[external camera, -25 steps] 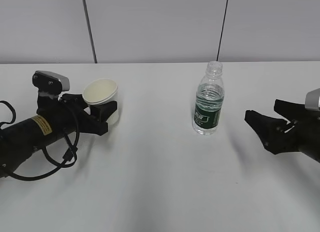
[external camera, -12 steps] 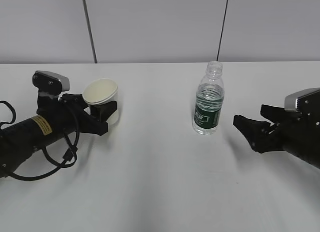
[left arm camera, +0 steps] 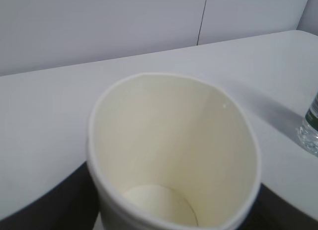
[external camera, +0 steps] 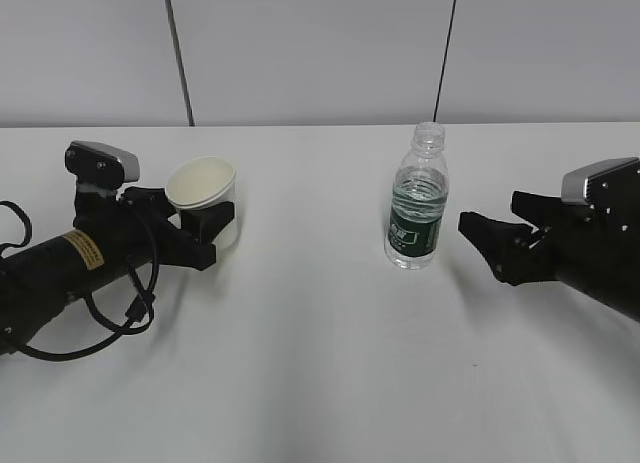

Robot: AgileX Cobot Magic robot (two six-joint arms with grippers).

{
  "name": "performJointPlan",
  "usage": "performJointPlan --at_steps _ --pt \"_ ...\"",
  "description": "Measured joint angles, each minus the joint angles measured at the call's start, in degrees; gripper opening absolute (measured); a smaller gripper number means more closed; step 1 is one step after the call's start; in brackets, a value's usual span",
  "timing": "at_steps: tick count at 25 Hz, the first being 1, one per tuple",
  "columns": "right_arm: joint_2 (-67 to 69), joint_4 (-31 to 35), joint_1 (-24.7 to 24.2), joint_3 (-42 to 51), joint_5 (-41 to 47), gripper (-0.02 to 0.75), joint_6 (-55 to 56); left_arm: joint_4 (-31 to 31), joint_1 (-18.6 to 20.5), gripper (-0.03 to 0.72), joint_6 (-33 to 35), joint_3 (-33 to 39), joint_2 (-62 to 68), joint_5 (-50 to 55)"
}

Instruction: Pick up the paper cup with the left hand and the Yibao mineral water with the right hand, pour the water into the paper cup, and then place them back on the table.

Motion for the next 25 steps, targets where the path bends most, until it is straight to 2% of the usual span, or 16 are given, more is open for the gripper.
performJointPlan --at_steps 12,20,25 --pt "5.3 -2.8 0.3 -3.9 -0.1 0.647 1.1 0.0 0.0 0.433 0.0 0.0 0.0 0.0" --pt "9.4 -1.1 6.6 -8.8 -0.1 0.647 1.1 0.0 0.0 0.433 0.0 0.0 0.0 0.0" --pt "10.1 1.6 7.3 -10.6 -0.1 0.646 0.9 0.0 0.0 0.433 0.0 0.0 0.0 0.0"
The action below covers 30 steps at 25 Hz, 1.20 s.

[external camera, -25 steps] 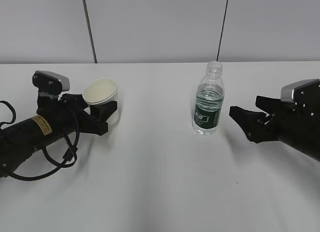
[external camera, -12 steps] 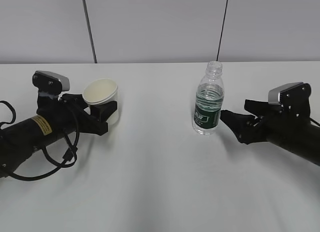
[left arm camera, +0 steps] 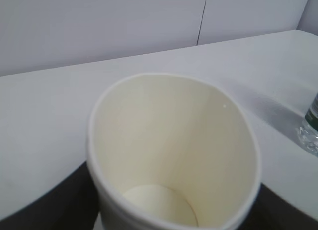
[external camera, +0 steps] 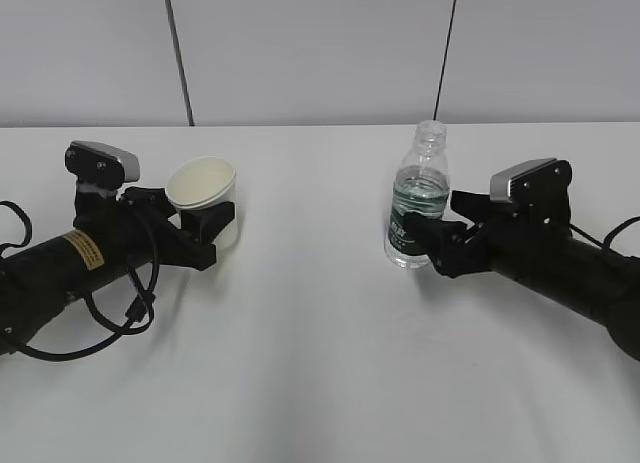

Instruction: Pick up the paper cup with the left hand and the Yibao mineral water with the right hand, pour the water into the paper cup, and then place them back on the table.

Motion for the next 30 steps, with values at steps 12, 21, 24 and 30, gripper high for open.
performJointPlan --at_steps 12,21,24,30 --pt "1.0 0.6 2.2 -4.2 -0.1 0.646 0.0 0.0 0.0 0.433 0.0 0.0 0.0 0.0" --pt "4.8 0.8 2.3 -6.9 -0.1 0.632 -0.1 0.0 0.0 0.433 0.0 0.0 0.0 0.0" --pt "4.8 0.6 2.3 -7.0 -0.1 0.62 -0.1 0.0 0.0 0.433 0.0 0.0 0.0 0.0" --pt "4.9 0.3 2.3 -7.1 -0.1 0.549 -0.2 0.0 0.0 0.433 0.0 0.0 0.0 0.0"
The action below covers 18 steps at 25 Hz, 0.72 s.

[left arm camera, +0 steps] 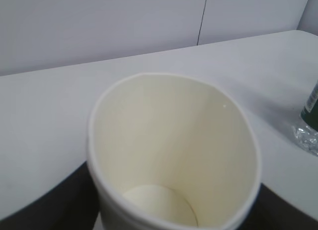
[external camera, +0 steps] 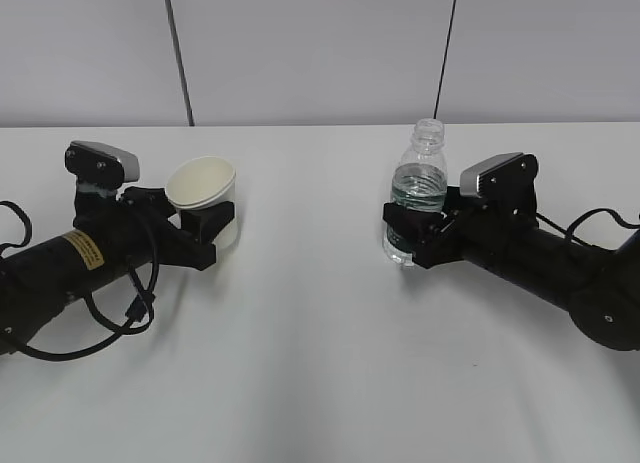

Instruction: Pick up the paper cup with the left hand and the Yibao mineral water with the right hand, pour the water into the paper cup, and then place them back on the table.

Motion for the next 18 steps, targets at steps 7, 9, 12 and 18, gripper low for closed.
performJointPlan --at_steps 7,9,12,18 --pt "0.3 0.1 0.0 -0.1 -0.4 0.503 0.0 0.0 0.0 0.433 0.0 0.0 0.0 0.0" --pt "0.6 0.2 0.0 -0.1 -0.8 0.502 0.0 0.2 0.0 0.433 0.0 0.0 0.0 0.0" --pt "0.6 0.2 0.0 -0.1 -0.8 0.502 -0.1 1.1 0.0 0.433 -0.1 0.0 0.0 0.0" --pt "0.6 0.2 0.0 -0.1 -0.9 0.501 -0.2 2.8 0.0 0.433 -1.1 0.0 0.0 0.0"
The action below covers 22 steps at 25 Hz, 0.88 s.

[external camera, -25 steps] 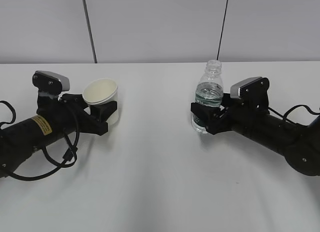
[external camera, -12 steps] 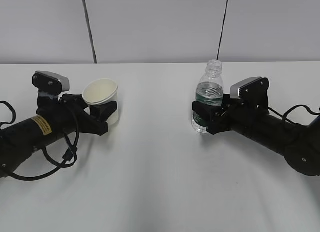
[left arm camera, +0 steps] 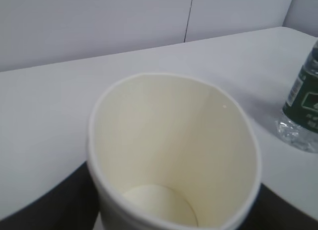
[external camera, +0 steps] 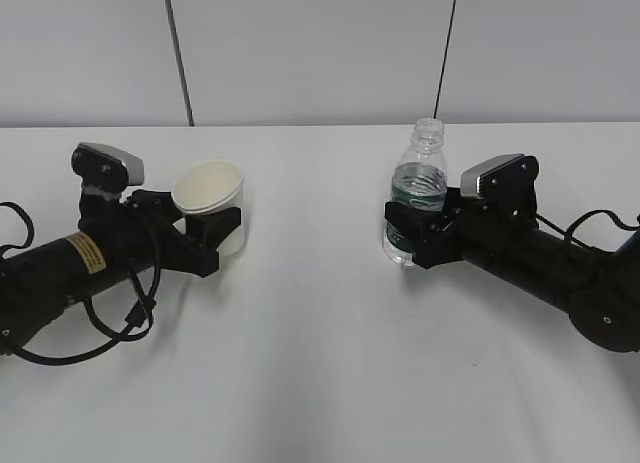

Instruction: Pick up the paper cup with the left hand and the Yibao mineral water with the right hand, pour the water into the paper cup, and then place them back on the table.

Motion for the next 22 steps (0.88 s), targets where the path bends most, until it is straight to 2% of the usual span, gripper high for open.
performJointPlan --at_steps 8,22 --pt "0.0 0.0 0.0 0.0 0.0 0.491 -0.3 4.1 -0.6 0.433 -1.5 0.0 0.0 0.0" --pt "0.0 0.0 0.0 0.0 0.0 0.489 -2.6 5.0 -7.2 0.433 -3.0 0.0 0.0 0.0"
